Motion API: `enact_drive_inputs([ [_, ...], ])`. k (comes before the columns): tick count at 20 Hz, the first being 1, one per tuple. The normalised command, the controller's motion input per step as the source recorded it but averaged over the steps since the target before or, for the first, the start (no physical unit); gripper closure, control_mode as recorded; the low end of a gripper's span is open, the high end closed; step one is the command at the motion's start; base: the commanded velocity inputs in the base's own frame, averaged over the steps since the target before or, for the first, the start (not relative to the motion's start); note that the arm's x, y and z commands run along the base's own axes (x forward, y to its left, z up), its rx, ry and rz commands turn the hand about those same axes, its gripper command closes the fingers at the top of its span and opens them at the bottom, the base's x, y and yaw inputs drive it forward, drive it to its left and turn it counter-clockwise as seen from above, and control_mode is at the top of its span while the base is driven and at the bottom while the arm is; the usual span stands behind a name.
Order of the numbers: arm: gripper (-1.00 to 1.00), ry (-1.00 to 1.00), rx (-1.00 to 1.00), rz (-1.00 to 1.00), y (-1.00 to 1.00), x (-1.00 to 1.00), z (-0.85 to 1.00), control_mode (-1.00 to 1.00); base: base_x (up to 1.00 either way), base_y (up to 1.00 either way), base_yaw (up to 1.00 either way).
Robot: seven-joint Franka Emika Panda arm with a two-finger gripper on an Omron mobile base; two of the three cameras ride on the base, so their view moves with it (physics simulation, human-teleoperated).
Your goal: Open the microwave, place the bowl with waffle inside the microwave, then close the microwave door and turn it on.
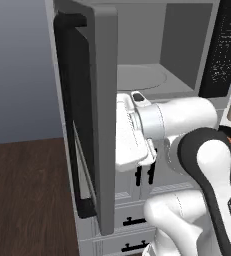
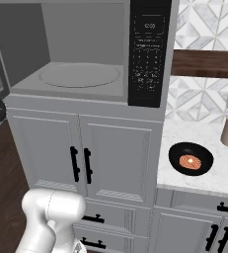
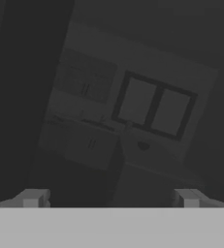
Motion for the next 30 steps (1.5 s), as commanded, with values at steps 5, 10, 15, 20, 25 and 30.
enact_drive_inputs([
  [5, -1.00, 0.01, 0.00, -0.08, 0.83, 0.00, 0.04, -1.00, 0.00, 0.00, 0.00],
  [10, -1.00, 0.00, -0.03, -0.07, 0.65, 0.00, 0.00, -1.00, 0.00, 0.00, 0.00],
  [15, -1.00, 0.00, -0.02, -0.14, 0.20, 0.00, 0.00, -1.00, 0.00, 0.00, 0.00],
  [20, -1.00, 0.00, 0.00, -0.24, -0.58, -0.12, 0.00, -1.00, 0.00, 0.00, 0.00],
  [25, -1.00, 0.00, 0.00, -0.36, -0.97, -0.20, 0.00, -1.00, 0.00, 0.00, 0.00],
  [30, -1.00, 0.02, 0.00, -0.31, -0.74, -0.07, 0.04, -1.00, 0.00, 0.00, 0.00],
])
